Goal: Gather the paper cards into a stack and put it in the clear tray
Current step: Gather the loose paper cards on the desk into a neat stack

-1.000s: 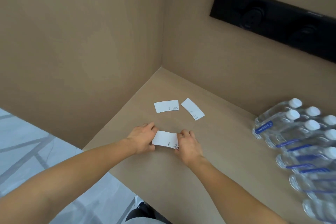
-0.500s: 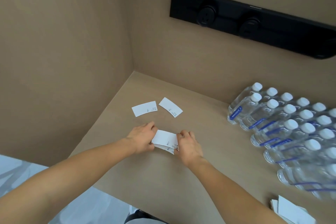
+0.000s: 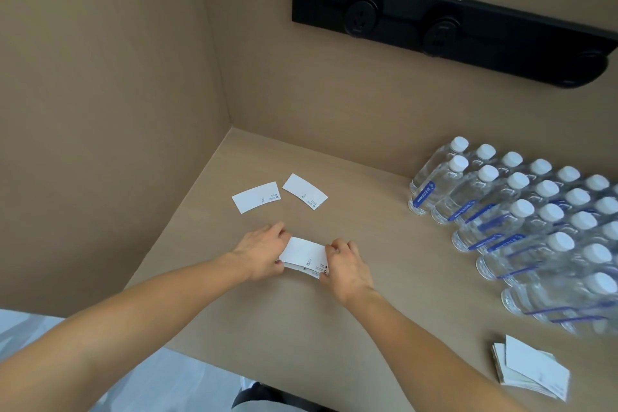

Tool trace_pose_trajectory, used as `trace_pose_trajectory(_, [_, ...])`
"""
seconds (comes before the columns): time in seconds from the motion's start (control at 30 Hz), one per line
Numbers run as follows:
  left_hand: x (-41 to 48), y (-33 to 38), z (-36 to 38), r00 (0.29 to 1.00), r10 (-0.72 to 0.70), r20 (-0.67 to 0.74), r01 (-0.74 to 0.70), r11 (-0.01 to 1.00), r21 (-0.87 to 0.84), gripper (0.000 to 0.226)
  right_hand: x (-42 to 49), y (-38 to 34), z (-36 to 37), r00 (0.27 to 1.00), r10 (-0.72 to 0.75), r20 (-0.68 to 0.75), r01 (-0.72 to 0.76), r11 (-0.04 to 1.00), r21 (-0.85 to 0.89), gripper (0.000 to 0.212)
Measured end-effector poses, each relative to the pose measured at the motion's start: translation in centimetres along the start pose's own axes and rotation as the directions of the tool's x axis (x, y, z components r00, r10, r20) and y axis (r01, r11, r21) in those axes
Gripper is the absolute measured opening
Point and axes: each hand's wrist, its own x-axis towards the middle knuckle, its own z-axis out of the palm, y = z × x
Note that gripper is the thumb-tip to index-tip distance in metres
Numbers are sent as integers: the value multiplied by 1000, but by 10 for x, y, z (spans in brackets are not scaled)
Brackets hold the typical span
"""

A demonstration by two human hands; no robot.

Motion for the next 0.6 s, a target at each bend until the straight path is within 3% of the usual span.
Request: trace_pose_trajectory(0.6, [5, -4, 17, 997, 0, 74, -1, 1000, 15, 43, 12, -1, 21, 998, 26, 51, -26, 1000, -6, 44])
